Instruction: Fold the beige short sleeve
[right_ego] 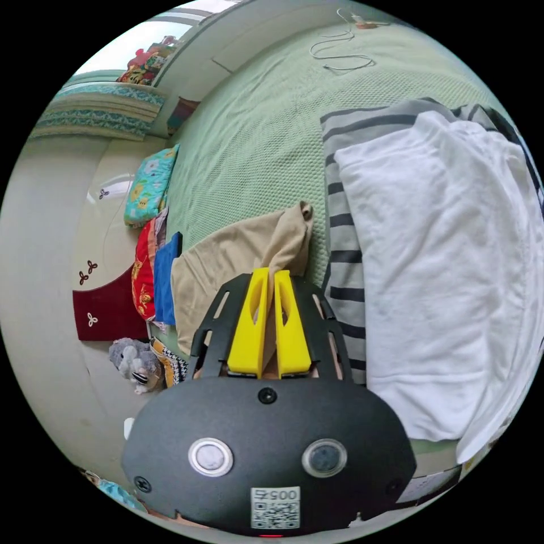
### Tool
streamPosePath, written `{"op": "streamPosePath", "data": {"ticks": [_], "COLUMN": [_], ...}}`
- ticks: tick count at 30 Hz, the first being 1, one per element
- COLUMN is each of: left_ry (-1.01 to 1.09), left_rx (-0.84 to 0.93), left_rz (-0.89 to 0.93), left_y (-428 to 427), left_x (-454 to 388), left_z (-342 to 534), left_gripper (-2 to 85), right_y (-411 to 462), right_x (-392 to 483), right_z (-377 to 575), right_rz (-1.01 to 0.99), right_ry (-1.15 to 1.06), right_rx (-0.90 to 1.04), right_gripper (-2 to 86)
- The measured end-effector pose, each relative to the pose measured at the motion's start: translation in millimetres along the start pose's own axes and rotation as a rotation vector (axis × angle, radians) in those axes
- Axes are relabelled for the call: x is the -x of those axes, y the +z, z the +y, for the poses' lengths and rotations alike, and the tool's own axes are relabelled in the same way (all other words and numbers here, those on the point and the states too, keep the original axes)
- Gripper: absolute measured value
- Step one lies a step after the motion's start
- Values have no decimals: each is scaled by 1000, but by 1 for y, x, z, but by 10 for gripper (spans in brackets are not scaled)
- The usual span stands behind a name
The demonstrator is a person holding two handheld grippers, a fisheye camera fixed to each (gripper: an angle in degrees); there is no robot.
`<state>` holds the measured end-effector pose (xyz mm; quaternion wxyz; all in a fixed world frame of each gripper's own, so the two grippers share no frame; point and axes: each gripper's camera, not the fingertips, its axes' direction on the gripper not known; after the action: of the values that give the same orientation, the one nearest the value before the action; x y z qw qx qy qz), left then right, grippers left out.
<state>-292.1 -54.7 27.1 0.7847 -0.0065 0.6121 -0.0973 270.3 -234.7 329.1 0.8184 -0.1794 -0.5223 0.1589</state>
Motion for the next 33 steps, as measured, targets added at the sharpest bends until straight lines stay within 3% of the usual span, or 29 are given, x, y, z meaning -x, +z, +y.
{"op": "streamPosePath", "data": {"ticks": [9, 14, 19, 23, 27, 33], "left_ry": [-115, -257, -411, -409, -413, -414], "left_rx": [-102, -137, -44, -38, -18, -64], "left_rz": [60, -7, 18, 32, -37, -214], "left_y": [-101, -152, -157, -164, -181, -226], "left_x": [103, 183, 278, 307, 321, 312], "left_z": [20, 46, 75, 86, 97, 96], "left_gripper": [59, 59, 40, 39, 46, 40], "right_y": [33, 120, 231, 287, 277, 171], "right_x": [193, 305, 357, 381, 403, 404], "right_z": [24, 38, 44, 47, 52, 63], "right_rz": [380, 522, 658, 776, 763, 430], "right_ry": [-330, -476, -505, -508, -614, -767], "right_rx": [18, 113, 182, 234, 265, 106], "right_gripper": [-9, -13, -15, -7, 8, 36]}}
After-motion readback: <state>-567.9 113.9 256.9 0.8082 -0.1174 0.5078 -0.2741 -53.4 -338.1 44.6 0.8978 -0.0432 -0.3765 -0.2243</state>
